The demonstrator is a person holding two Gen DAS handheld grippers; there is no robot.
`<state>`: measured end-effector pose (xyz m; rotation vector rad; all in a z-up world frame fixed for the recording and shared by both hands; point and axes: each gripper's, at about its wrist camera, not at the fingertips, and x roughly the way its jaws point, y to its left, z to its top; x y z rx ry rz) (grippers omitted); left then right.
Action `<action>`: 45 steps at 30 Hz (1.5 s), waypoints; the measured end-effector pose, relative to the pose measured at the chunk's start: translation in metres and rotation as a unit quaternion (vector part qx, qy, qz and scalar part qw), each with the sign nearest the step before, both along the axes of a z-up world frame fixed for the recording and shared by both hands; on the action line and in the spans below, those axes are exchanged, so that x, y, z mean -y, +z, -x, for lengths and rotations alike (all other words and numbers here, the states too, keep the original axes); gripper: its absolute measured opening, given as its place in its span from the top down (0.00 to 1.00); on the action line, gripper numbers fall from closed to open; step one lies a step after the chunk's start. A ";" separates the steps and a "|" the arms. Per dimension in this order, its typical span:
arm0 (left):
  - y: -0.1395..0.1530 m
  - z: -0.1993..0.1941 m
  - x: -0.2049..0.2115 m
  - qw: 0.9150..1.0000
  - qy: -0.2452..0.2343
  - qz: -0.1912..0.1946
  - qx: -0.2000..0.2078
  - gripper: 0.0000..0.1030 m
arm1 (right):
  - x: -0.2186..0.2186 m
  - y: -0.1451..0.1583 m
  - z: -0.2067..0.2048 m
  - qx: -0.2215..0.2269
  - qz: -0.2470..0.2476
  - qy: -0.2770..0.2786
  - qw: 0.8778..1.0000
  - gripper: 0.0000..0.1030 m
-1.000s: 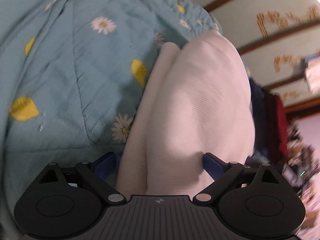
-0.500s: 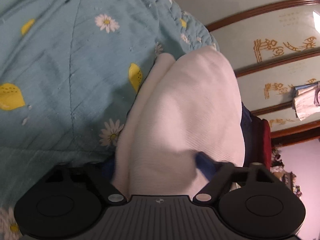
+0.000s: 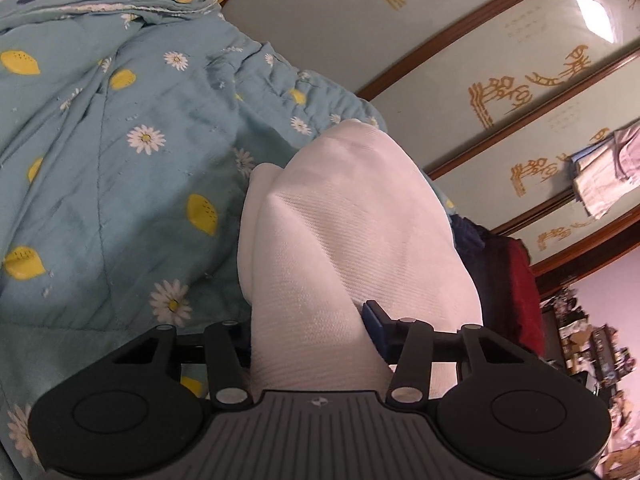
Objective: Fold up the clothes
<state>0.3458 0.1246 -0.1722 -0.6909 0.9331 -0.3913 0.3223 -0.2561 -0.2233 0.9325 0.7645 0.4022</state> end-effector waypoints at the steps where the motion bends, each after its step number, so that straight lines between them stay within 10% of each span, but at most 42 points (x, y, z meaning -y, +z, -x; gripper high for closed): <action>1: 0.003 0.002 0.001 1.000 -0.002 0.004 0.002 0.54 | 0.001 0.004 0.003 0.004 0.004 -0.001 1.000 0.59; 11: 0.068 -0.002 0.077 0.998 -0.041 0.023 0.035 0.54 | 0.059 0.076 0.029 0.042 0.010 -0.029 0.999 0.61; 21: 0.162 -0.077 0.305 0.987 -0.127 0.069 0.070 0.54 | 0.232 0.201 0.023 0.078 0.088 -0.101 0.988 0.62; 28: 0.160 -0.119 0.419 0.981 -0.166 0.085 0.055 0.54 | 0.355 0.239 0.018 0.076 0.134 -0.152 0.976 0.62; 37: 0.155 -0.091 0.358 0.987 -0.140 0.045 0.066 0.54 | 0.351 0.206 0.010 0.076 0.096 -0.128 0.984 0.62; 45: 0.154 -0.031 0.181 0.995 -0.066 -0.015 0.075 0.54 | 0.228 0.199 0.006 0.093 0.036 -0.042 0.994 0.62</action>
